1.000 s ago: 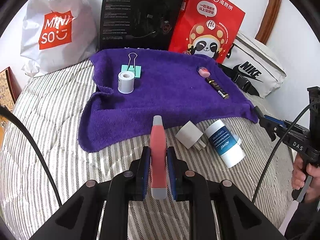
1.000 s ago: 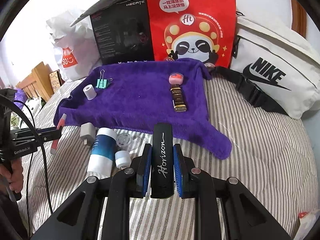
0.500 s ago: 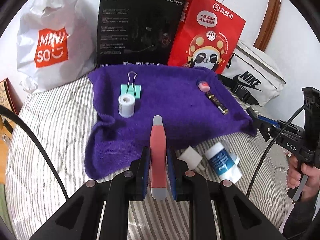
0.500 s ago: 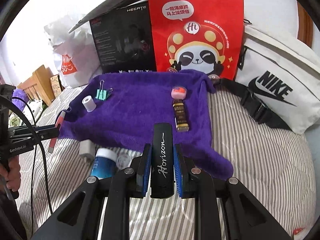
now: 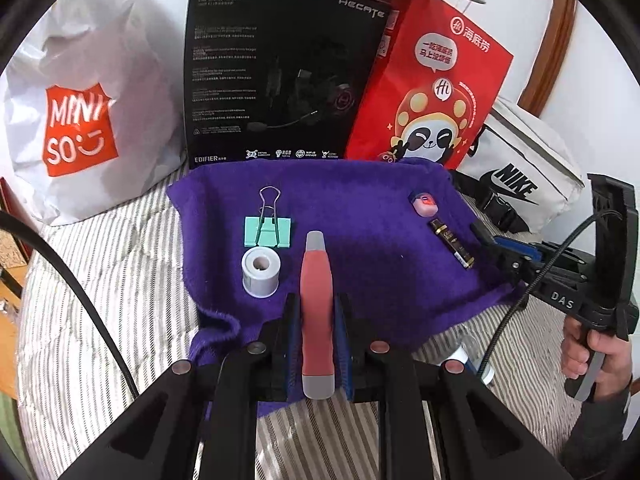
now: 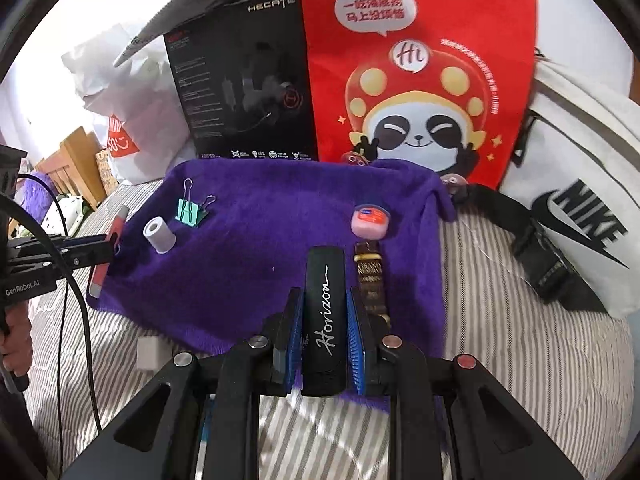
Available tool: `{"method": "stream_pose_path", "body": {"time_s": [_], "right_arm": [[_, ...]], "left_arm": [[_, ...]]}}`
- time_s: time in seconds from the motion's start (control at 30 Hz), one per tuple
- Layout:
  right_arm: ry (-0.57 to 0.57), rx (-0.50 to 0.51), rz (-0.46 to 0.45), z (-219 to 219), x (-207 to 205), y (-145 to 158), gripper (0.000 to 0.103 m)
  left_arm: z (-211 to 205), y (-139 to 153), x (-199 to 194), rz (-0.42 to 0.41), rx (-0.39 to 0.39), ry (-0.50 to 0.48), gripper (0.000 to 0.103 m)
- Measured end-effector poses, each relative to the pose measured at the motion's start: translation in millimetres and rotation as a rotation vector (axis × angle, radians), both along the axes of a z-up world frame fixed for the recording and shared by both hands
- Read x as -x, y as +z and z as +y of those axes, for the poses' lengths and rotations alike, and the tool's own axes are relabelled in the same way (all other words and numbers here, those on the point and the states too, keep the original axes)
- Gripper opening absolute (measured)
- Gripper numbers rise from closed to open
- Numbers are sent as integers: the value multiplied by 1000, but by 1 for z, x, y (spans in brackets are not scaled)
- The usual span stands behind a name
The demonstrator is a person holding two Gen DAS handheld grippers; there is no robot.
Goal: Organize rigid objects
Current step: 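Carry the pink tube beside the tape roll while the right tool carries the case beside the bottle, then open the left tool to release the tube while the right tool releases the Horizon case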
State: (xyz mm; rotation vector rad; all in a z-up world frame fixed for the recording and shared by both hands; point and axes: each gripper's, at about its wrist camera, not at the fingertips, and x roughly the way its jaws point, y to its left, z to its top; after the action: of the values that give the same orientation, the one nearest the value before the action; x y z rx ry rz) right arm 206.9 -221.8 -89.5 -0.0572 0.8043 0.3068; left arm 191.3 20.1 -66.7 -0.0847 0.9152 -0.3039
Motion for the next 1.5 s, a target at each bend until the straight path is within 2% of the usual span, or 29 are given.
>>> {"method": "stream_pose_path", "body": {"time_s": [0.37,0.67,0.8,1.03,1.5], "right_arm": [[15,35,67,14,-35,-28,21],[15,54,98,18,-48,-48,21],[18,58,91,20,-51,-49,21],[5,55,87,19,-62,-49,22],[33,36,75,10,-60,-49,22]], "left_arm": [[-2,-26,-28,68,-13,-3,17],[-5,-49,-39,110,-47,0,17],[-2,-50,-39,110,-57,-1,17],[-8,-54,-39,103,-124,-10,17],[-12,-56,-39,104,-144,-19,18]]}}
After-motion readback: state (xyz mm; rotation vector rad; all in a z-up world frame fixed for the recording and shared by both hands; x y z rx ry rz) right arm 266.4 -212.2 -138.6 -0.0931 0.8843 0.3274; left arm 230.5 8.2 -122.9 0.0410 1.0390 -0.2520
